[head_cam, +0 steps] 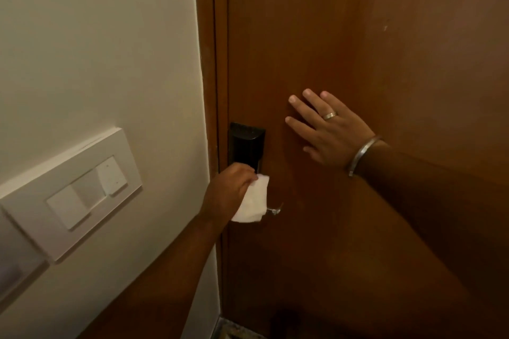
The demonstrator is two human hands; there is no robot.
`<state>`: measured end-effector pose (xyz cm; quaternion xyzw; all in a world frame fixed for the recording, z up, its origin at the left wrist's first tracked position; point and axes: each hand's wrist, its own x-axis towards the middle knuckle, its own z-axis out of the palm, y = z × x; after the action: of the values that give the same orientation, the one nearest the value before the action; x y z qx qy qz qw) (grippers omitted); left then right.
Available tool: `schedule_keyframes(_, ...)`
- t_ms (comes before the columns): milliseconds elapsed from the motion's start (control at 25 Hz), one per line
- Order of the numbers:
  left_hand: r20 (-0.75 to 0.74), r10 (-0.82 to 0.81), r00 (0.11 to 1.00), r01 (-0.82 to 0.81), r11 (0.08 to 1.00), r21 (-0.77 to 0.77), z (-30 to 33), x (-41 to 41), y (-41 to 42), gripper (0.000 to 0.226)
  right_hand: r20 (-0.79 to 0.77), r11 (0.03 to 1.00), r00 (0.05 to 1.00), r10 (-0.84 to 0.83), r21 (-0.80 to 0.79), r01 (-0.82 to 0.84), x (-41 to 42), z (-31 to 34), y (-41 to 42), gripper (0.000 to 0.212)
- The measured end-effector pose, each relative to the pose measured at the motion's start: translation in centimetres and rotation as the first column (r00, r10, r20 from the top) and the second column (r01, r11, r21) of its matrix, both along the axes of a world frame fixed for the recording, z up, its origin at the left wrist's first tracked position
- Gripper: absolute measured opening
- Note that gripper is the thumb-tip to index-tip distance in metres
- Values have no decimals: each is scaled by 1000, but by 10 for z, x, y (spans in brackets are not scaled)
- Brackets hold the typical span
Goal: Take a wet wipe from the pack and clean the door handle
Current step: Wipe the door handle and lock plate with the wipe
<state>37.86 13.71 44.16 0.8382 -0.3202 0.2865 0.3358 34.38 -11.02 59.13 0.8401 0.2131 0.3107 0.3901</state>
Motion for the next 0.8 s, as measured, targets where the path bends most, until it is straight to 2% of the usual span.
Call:
schedule_keyframes(80, 147, 20, 989, -51, 977, 206, -10, 8, 5, 30, 22, 998, 999, 48, -44, -47, 11, -2, -6, 81)
schedule_keyframes(120, 122, 21, 992, -50, 969, 243, -16, 8, 7, 30, 42, 995, 996, 73, -63, -70, 14, -5, -10, 84)
schedule_keyframes(280, -70, -42, 997, 48, 996, 79, -41, -2, 9, 34, 108, 987, 987, 123, -121, -110, 26, -16, -21, 93)
schedule_keyframes(360, -99, -65, 993, 69, 997, 31, -42, -7, 11, 38, 136, 983, 980, 145, -131, -127, 32, -21, -25, 95)
schedule_keyframes(400, -37, -53, 998, 57, 993, 108, -43, -9, 14, 39, 147, 982, 977, 153, -137, -133, 34, -23, -26, 96)
schedule_keyframes(480, 159, -21, 987, -47, 909, 415, -43, -14, 18, 48, 155, 978, 972, 176, -143, -154, 37, -25, -27, 98)
schedule_keyframes(520, 159, 12, 987, -91, 861, 500, -40, -17, 20, 51, 155, 976, 970, 187, -144, -165, 38, -25, -28, 99)
schedule_keyframes(600, 119, 105, 987, -153, 823, 547, -30, -13, 24, 54, 157, 973, 967, 202, -148, -179, 38, -23, -29, 100)
schedule_keyframes(680, 115, 120, 986, -165, 796, 582, -18, -6, 26, 51, 164, 971, 966, 201, -162, -174, 36, -23, -28, 101)
schedule_keyframes(800, 175, -69, 982, -49, 805, 591, -19, -10, 7, 40, 160, 968, 966, 205, -177, -177, 35, -22, -27, 101)
